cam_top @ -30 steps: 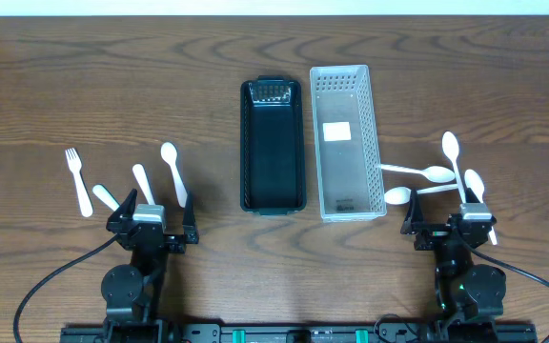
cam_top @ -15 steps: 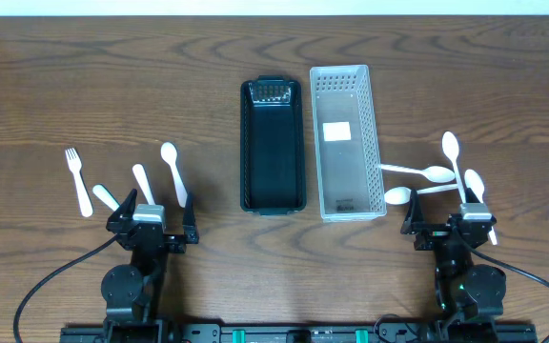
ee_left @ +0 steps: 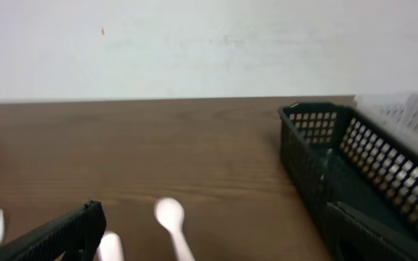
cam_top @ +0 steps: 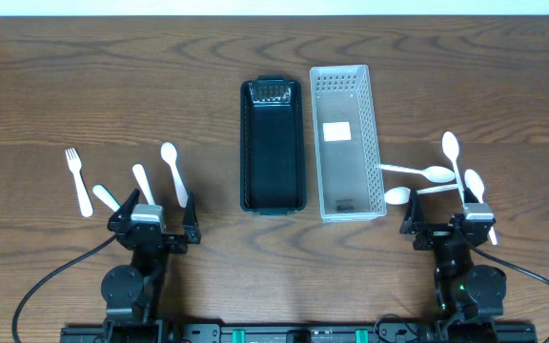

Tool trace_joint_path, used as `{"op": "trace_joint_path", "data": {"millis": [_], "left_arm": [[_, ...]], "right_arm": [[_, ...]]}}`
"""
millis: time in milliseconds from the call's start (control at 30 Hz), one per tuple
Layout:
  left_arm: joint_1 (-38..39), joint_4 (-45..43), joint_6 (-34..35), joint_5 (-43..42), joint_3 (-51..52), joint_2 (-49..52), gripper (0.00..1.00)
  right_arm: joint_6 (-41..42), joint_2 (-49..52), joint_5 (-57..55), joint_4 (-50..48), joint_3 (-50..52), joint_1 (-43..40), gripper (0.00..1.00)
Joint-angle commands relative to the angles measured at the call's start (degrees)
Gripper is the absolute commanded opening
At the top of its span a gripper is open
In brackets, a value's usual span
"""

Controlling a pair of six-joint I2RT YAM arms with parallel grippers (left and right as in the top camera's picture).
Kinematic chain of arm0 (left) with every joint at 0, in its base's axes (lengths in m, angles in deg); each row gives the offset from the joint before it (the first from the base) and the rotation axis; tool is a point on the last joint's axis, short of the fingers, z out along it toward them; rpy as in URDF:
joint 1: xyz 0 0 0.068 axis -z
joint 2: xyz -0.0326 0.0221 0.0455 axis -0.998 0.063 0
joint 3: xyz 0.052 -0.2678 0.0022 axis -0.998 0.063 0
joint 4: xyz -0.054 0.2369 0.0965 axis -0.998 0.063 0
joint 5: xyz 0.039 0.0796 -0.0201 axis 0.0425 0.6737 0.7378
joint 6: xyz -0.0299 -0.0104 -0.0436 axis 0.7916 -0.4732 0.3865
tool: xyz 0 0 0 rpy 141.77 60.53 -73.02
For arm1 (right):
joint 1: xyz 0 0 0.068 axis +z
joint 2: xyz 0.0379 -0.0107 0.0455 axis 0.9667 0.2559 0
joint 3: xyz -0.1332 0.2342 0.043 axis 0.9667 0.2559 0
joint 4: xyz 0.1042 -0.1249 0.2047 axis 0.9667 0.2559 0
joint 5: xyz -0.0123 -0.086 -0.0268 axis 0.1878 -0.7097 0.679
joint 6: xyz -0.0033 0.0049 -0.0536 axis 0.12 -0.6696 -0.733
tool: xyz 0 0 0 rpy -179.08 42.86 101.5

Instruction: Pack container

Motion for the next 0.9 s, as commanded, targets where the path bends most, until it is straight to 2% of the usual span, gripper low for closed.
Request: {"op": "trace_joint_path", "data": {"millis": [0, 67, 133, 333, 433, 533, 667, 800, 833, 867], "left_arm": [[0.2, 4.7, 12.76, -1.42, -3.82, 1.27, 0.98], [0.17, 8.04, 13.09, -1.36, -8.85, 3.87, 0.98], [0.17, 10.34, 10.62, -1.2, -15.04, 8.37, 0.98], [0.17, 17.92, 2.71, -1.11, -35.52, 29.99, 0.98], [-0.61, 24.96, 2.78, -0.76, -46.88, 43.28, 0.98], [-2.21, 34.67, 2.78, -0.81, -57.0, 55.36, 0.98], [-4.2, 49.81, 2.75, -0.79, -68.65, 68.74, 0.98], [-4.61, 55.89, 2.78, -0.79, -72.72, 75.67, 0.98], [-4.61, 56.02, 2.78, -0.79, -72.7, 76.5, 0.98], [-4.61, 56.08, 2.78, -0.79, -72.7, 77.09, 0.98]], "right_arm": [[3.1, 0.44, 4.15, -1.4, -2.12, 0.59, 0.99], [3.02, 1.84, 3.15, -1.44, -5.77, 0.57, 0.99], [2.6, 5.2, 1.64, -0.79, -10.21, 0.57, 0.99], [-1.09, 26.23, 2.21, 7.82, -28.41, 0.57, 0.99], [-1.11, 40.79, 3.72, 17.22, -42.21, 0.57, 0.99], [-1.73, 54.29, 4.07, 31.12, -56.89, 0.57, 0.99], [-8.39, 71.21, 3.85, 49.83, -74.66, 0.57, 0.99], [-7.5, 81.85, 8.09, 52.85, -82.34, 0.57, 0.98], [-7.48, 83.87, 9.18, 51.28, -82.47, 0.57, 0.73], [-7.39, 85.81, 9.27, 49.66, -82.4, 0.57, 0.41]]}}
